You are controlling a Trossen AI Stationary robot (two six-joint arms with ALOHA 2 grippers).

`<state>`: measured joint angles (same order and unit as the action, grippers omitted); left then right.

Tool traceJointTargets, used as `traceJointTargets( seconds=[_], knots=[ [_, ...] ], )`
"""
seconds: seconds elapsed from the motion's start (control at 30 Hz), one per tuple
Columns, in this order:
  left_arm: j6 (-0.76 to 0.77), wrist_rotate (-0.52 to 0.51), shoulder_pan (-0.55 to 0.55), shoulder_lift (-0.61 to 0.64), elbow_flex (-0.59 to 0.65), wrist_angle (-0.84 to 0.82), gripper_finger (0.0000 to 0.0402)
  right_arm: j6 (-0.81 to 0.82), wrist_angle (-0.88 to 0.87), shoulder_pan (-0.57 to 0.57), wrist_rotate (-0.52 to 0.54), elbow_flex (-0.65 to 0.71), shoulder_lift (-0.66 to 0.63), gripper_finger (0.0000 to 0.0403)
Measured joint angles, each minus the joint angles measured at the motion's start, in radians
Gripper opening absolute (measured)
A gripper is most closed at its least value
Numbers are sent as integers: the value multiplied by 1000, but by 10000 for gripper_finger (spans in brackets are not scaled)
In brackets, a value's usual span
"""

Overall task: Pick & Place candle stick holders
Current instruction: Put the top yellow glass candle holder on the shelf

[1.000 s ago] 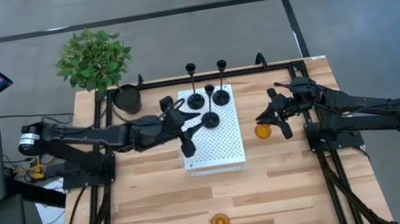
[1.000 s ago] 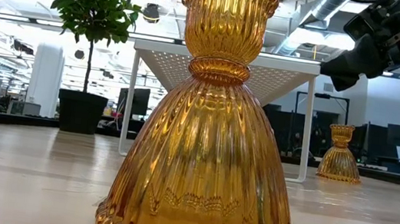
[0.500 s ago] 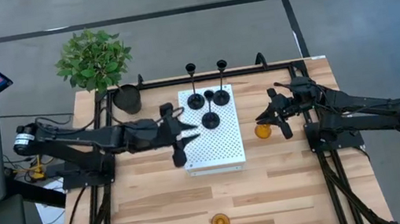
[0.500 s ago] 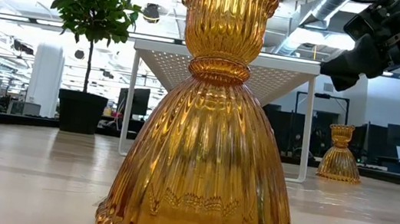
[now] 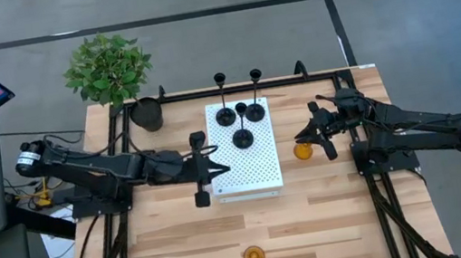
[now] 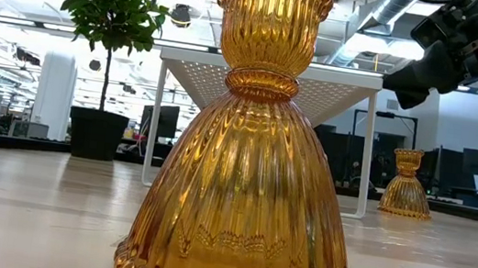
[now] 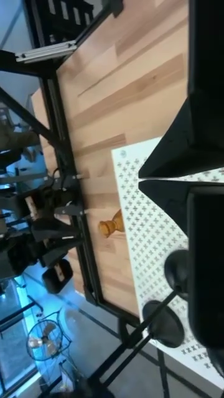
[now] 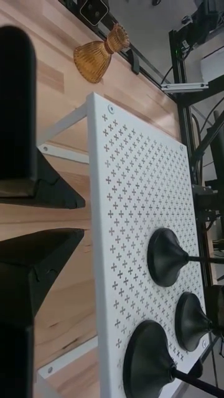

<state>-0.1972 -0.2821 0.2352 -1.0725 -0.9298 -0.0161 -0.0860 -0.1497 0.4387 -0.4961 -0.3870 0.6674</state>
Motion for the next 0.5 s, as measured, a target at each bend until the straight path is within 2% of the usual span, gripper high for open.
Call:
traceJointTargets(
  seconds=[0.33, 0.5],
  knots=[
    [16, -2, 7, -1, 0, 14, 4, 29, 21, 0, 0, 0, 0, 52],
    [-14, 0, 44, 4, 5, -5, 5, 52, -33, 0, 1, 0, 0, 33]
  ],
)
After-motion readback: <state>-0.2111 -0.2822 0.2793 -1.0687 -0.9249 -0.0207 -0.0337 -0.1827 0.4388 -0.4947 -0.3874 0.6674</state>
